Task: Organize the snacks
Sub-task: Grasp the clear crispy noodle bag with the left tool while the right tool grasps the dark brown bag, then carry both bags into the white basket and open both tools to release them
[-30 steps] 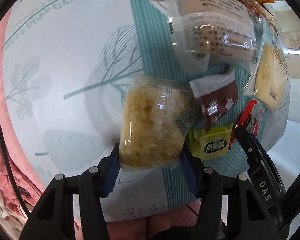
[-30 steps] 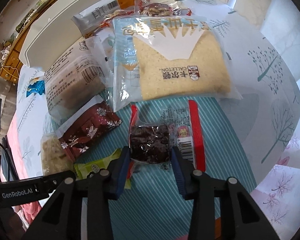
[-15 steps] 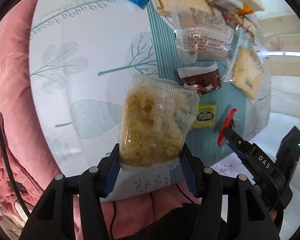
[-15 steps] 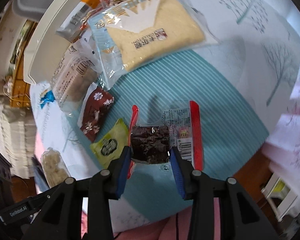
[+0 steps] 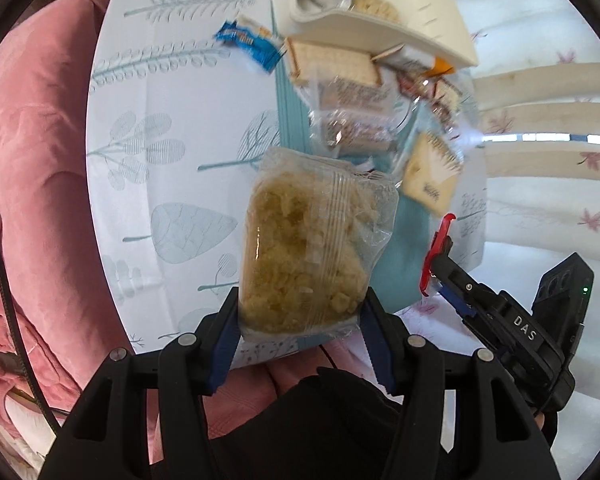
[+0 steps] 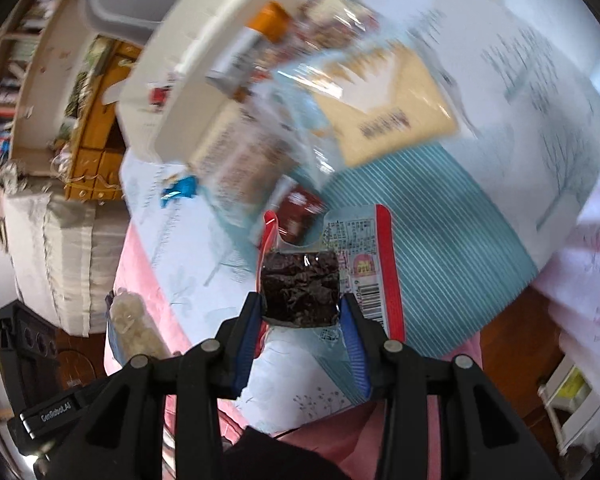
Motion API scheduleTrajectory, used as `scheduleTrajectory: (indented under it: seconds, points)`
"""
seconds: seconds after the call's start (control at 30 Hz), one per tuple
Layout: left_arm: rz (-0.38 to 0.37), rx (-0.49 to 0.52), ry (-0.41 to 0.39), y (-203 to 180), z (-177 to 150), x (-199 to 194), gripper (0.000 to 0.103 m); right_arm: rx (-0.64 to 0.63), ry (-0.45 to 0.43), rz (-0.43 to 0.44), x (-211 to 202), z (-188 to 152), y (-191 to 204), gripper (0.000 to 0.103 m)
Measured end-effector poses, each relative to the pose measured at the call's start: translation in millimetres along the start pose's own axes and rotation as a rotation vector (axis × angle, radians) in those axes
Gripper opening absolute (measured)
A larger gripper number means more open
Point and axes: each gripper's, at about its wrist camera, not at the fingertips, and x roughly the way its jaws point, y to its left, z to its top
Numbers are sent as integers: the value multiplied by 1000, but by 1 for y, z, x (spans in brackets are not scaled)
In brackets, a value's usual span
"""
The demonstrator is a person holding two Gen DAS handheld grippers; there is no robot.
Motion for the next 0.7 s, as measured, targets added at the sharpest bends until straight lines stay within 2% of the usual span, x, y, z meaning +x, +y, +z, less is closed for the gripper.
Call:
scheduleTrajectory:
  seconds: [0.27,0.7]
  points:
    - [-23,-1,-101,-34,16,-33,55,-160,-30,48,-34,34,44,40]
    - [-33,-61,-274,-87,69,-67,55,-370,-86,104,-66,104,79,40]
